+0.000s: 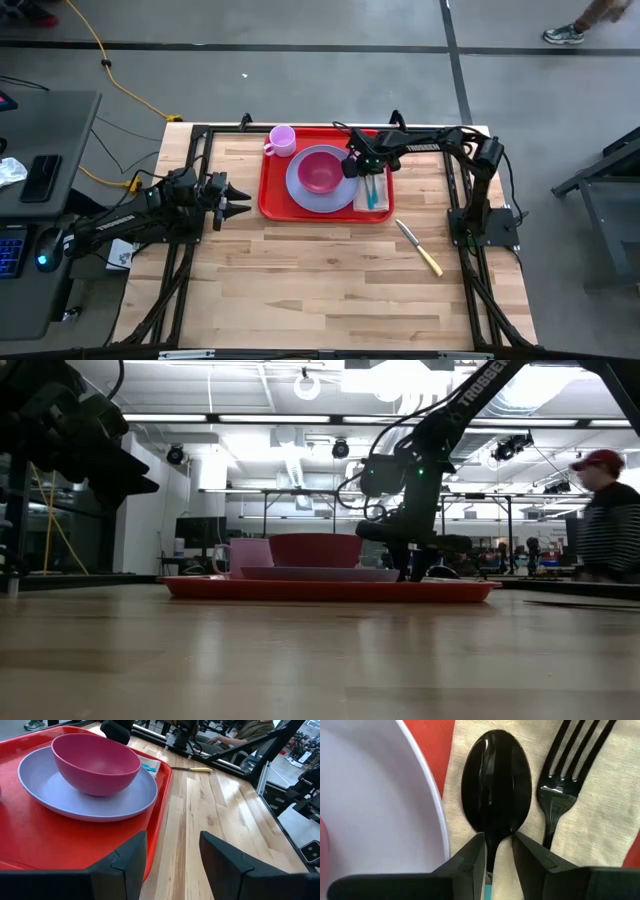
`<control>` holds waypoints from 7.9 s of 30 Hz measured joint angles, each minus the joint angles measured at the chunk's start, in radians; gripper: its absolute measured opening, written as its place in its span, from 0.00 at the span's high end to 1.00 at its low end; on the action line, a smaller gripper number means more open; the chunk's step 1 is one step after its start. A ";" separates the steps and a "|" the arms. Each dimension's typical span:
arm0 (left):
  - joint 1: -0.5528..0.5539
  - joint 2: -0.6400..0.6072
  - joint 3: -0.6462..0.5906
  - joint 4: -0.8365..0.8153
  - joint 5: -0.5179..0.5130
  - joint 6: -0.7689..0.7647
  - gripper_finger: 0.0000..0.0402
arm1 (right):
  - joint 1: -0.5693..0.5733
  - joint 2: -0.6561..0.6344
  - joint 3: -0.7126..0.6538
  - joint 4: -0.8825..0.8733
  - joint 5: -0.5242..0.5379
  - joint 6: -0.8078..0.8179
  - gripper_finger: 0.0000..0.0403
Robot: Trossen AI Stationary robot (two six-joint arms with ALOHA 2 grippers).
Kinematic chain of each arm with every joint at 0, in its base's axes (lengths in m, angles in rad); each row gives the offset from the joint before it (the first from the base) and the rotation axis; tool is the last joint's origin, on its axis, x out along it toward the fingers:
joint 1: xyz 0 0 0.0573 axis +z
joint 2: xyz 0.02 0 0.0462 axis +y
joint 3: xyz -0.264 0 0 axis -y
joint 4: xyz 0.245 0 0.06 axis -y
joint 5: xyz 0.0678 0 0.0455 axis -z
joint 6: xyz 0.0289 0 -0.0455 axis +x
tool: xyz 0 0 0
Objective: Set up tray
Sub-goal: Put the spoon on the napkin on the tray, then put the knife on the napkin on the tray
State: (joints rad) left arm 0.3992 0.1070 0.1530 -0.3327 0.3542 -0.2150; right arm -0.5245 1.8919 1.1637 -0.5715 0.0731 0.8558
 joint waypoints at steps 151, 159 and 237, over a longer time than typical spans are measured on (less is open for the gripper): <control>0.000 0.000 0.000 0.000 -0.032 -0.053 0.47 | 0.617 -0.703 0.000 -0.836 -0.153 0.175 0.80; 0.000 0.000 0.000 0.000 -0.032 -0.052 0.47 | 0.723 -0.703 -0.052 -0.832 -0.160 0.297 0.80; 0.000 0.000 0.000 0.068 0.057 0.053 0.47 | 0.749 -0.702 -0.697 -0.117 -0.307 0.402 0.62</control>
State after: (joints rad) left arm 0.3988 0.1073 0.1528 -0.2651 0.4110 -0.1617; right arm 0.2243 1.1900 0.4666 -0.6883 -0.2338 1.2579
